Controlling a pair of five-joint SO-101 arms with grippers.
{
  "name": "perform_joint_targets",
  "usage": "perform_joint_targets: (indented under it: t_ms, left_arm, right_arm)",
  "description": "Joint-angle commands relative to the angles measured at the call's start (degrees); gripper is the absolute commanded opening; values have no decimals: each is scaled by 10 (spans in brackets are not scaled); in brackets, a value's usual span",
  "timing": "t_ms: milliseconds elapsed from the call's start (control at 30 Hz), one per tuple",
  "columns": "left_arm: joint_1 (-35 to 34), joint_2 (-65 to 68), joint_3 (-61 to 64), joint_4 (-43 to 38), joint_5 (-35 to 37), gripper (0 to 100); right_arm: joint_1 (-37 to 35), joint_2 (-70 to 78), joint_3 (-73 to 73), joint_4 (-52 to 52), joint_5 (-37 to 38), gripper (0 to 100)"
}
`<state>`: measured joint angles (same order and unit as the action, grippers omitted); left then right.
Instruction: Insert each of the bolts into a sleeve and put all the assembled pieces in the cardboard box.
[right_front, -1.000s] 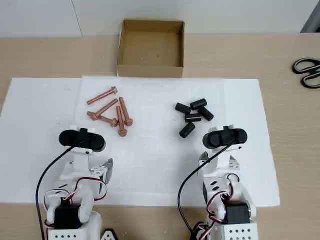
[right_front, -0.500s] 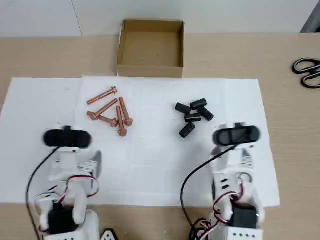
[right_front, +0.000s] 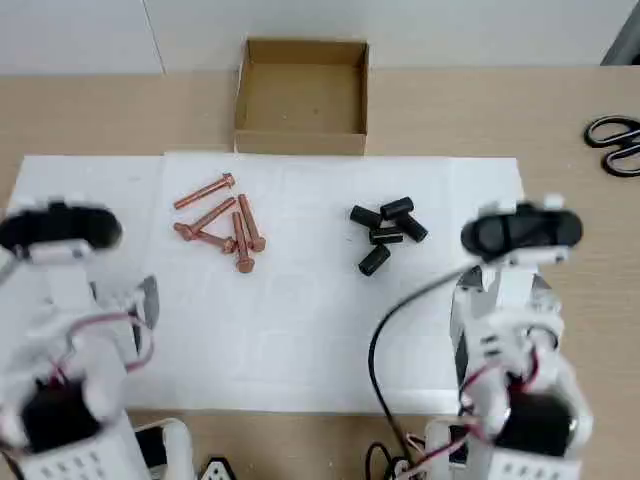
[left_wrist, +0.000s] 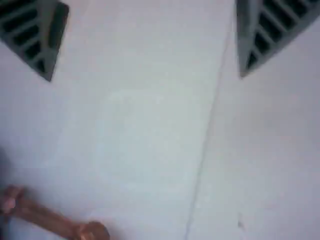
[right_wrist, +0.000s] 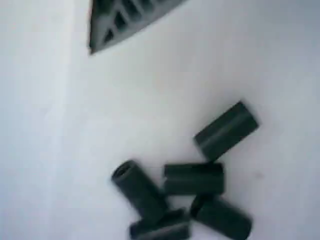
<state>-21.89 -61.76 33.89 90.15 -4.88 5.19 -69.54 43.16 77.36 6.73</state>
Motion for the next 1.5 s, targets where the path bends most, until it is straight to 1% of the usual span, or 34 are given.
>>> perform_joint_targets:
  t_ms: [0, 33, 133, 267, 367, 433, 567, 633, 800, 967, 1133, 1200, 1367, 1467]
  left_arm:
    - [-3, 169, -180, 85, -5, 227]
    - [-3, 203, -208, 103, -5, 227]
    - [-9, 277, -237, 103, -5, 227]
    - [-34, 295, -237, 103, -10, 227]
    - [-50, 296, -233, 103, -69, 227]
    - [-57, 296, -216, 103, -92, 227]
    - [-57, 298, -180, 103, -92, 227]
    - [-57, 313, -178, 103, -91, 227]
    - [-56, 389, -183, 103, -90, 227]
    - [-54, 462, -247, 103, -53, 227]
    - [-46, 484, -294, 98, 21, 226]
    - [-24, 484, -293, 101, 13, 226]
    - [22, 486, -282, 102, 9, 226]
    - [49, 488, -260, 102, 8, 226]
  right_arm:
    - [-43, 166, -146, 84, 6, 195]
    - [-61, 203, -172, 107, 6, 195]
    - [-98, 304, -220, 141, 4, 196]
    - [-100, 394, -234, 141, 3, 197]
    - [-103, 424, -235, 140, 3, 197]
    - [-103, 424, -235, 134, 5, 197]
    - [-101, 425, -235, 77, 7, 194]
    - [-102, 429, -240, 69, 19, 194]
    - [-103, 476, -322, 94, 24, 194]
    - [-103, 598, -469, 151, 21, 194]
    - [-125, 731, -561, 182, -14, 194]
    - [-147, 764, -574, 182, -29, 196]
    - [-228, 798, -577, 172, -87, 196]
    - [-246, 807, -577, 163, -125, 196]
